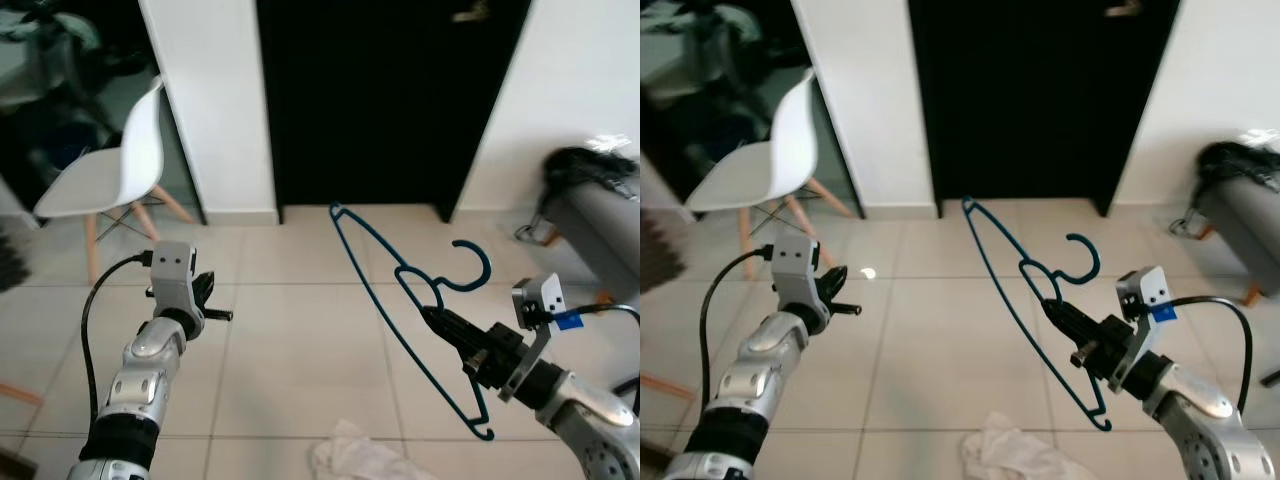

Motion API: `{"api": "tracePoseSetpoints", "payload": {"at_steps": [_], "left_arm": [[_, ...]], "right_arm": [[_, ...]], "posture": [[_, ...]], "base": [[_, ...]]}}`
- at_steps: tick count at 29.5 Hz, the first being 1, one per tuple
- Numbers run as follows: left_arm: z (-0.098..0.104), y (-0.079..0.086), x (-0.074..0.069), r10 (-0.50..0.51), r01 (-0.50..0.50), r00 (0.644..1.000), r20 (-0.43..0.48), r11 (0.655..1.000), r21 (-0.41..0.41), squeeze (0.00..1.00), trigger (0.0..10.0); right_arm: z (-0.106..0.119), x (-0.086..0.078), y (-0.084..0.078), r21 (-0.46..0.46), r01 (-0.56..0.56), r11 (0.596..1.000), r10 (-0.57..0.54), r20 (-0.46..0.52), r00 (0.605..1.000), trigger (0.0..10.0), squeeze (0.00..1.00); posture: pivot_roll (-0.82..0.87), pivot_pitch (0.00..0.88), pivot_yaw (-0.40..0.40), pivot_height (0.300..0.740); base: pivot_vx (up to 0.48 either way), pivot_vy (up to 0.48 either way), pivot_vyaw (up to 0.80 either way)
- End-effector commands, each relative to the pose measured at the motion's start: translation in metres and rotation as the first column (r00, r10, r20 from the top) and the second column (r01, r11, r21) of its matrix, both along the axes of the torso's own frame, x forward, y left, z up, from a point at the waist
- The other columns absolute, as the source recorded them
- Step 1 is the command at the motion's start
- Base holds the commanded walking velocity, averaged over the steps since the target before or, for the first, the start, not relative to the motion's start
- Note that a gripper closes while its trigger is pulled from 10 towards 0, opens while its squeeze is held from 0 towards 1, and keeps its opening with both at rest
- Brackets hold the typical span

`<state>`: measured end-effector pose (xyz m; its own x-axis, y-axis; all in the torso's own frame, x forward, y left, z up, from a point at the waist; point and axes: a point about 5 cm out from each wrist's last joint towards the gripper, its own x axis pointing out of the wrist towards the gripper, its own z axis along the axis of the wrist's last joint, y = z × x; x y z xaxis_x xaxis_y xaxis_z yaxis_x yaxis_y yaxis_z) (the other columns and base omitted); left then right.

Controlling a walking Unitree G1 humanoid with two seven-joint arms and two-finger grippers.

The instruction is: Hang hanger

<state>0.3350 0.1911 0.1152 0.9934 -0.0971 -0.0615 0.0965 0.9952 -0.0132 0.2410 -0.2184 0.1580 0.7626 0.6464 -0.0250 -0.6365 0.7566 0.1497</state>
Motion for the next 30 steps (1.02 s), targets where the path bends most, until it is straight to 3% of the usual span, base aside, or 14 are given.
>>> {"api": "tracePoseSetpoints", "payload": {"at_steps": [1,30], "left_arm": [[-0.003,-0.001,-0.001,-0.008,0.008,1.000,-0.012,1.000,0.012,0.00,10.0],[-0.007,-0.012,-0.004,-0.046,0.046,0.999,-0.017,0.999,0.010,0.00,10.0]], "right_arm": [[0.003,-0.003,0.003,0.012,-0.032,0.999,0.032,0.002,0.999,10.0,0.00],[-0.006,-0.008,0.009,0.023,-0.064,0.998,0.065,-0.056,0.996,10.0,0.00]], "posture": [[-0.05,0.109,0.009,0.740],[-0.05,0.118,0.004,0.740]], "base": [[0.000,0.000,0.77],[0.000,0.000,0.77]]}}
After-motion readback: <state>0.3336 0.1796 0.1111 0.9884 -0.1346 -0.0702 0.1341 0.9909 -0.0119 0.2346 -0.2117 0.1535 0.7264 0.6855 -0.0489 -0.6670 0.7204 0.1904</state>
